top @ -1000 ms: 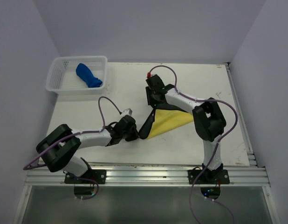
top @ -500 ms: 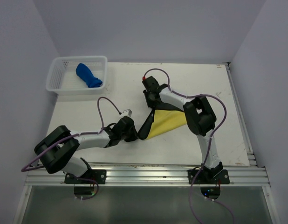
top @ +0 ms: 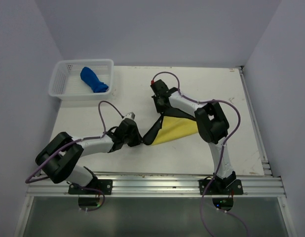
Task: Roll the towels
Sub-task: Flatten the towel
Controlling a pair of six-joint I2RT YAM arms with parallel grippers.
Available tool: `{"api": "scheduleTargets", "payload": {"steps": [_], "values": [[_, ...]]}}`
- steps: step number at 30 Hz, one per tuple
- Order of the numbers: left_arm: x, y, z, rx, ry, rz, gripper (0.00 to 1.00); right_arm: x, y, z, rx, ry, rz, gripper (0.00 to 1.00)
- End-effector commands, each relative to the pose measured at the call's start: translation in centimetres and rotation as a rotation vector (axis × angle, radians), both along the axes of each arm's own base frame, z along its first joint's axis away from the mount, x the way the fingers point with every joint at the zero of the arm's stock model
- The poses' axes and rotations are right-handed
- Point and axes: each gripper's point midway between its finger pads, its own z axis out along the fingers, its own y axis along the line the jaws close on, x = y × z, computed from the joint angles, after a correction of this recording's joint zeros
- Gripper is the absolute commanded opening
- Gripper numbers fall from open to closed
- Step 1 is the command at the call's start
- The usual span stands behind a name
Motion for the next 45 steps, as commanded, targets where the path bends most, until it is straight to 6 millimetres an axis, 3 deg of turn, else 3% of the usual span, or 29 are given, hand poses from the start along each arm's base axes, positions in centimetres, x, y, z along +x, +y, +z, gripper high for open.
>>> {"api": "scheduleTargets", "payload": {"steps": [1,5,8,11,12,16,17,18,19,20,21,22,23,24,25,26,27,28,29,30,33,38,45], "values": [[2.2,2.3,0.2,0.004,-0.006,0.021,0.00,1.3,1.6,7.4,0.109,-0.090,-0.010,0.00],[6.1,3.5,3.7,0.015,-0.088,0.058,0.00,2.7,3.7,13.4,0.218,-0.156,-0.002,0.00],[7.5,4.6,5.5,0.019,-0.118,0.084,0.00,2.3,4.6,17.1,0.278,-0.193,0.014,0.00],[7.2,6.3,5.9,0.032,-0.123,0.117,0.00,0.5,4.7,19.2,0.309,-0.207,0.026,0.00],[7.0,6.7,6.6,0.025,-0.141,0.127,0.00,0.0,4.7,19.5,0.313,-0.211,0.029,0.00],[5.1,8.7,5.9,0.037,-0.130,0.164,0.00,-3.6,3.0,19.7,0.337,-0.212,-0.014,0.00],[4.1,9.2,4.8,0.050,-0.106,0.165,0.00,-5.3,2.0,17.2,0.304,-0.169,-0.025,0.00],[3.7,9.4,5.1,0.041,-0.114,0.174,0.00,-6.2,1.2,19.4,0.347,-0.224,-0.042,0.00],[3.2,9.6,4.9,0.039,-0.111,0.180,0.00,-7.1,0.7,19.2,0.361,-0.224,-0.065,0.00],[2.1,10.1,3.7,0.051,-0.084,0.182,0.00,-8.9,-0.2,16.7,0.330,-0.183,-0.074,0.00],[1.7,10.2,4.1,0.031,-0.095,0.195,0.00,-9.8,-1.4,18.2,0.347,-0.230,-0.096,0.00],[0.8,10.6,3.2,0.037,-0.072,0.203,0.00,-10.7,-2.1,17.7,0.350,-0.219,-0.124,0.00],[0.2,10.8,2.9,0.029,-0.056,0.216,0.00,-12.3,-3.5,15.5,0.315,-0.185,-0.145,0.00],[-0.1,10.9,3.3,0.012,-0.069,0.223,0.00,-13.0,-4.5,15.0,0.306,-0.189,-0.178,0.00],[-0.9,11.2,2.6,0.014,-0.052,0.233,0.00,-14.0,-5.3,15.8,0.349,-0.208,-0.209,0.00],[-1.4,11.4,2.4,0.010,-0.042,0.242,0.00,-15.3,-6.8,13.6,0.313,-0.182,-0.237,0.00],[-1.5,11.3,3.1,-0.024,-0.058,0.259,0.00,-16.2,-8.1,12.8,0.285,-0.172,-0.268,0.00],[-2.0,11.4,2.8,-0.033,-0.050,0.265,0.00,-16.8,-9.4,13.7,0.306,-0.213,-0.323,0.00],[-2.3,11.5,2.7,-0.041,-0.041,0.275,0.00,-17.9,-10.8,12.0,0.274,-0.194,-0.349,0.00],[-2.5,11.2,3.4,-0.078,-0.055,0.276,0.00,-18.8,-11.6,11.6,0.269,-0.186,-0.371,0.00],[-3.0,10.9,3.7,-0.114,-0.059,0.270,0.00,-21.3,-12.7,10.1,0.324,-0.139,-0.418,0.00],[-3.2,10.8,3.3,-0.109,-0.049,0.263,0.00,-24.8,-12.5,7.5,0.419,-0.036,-0.441,0.00],[-3.1,9.8,3.4,-0.061,-0.071,0.242,0.00,-26.7,-12.8,7.8,0.476,-0.006,-0.460,0.00]]}}
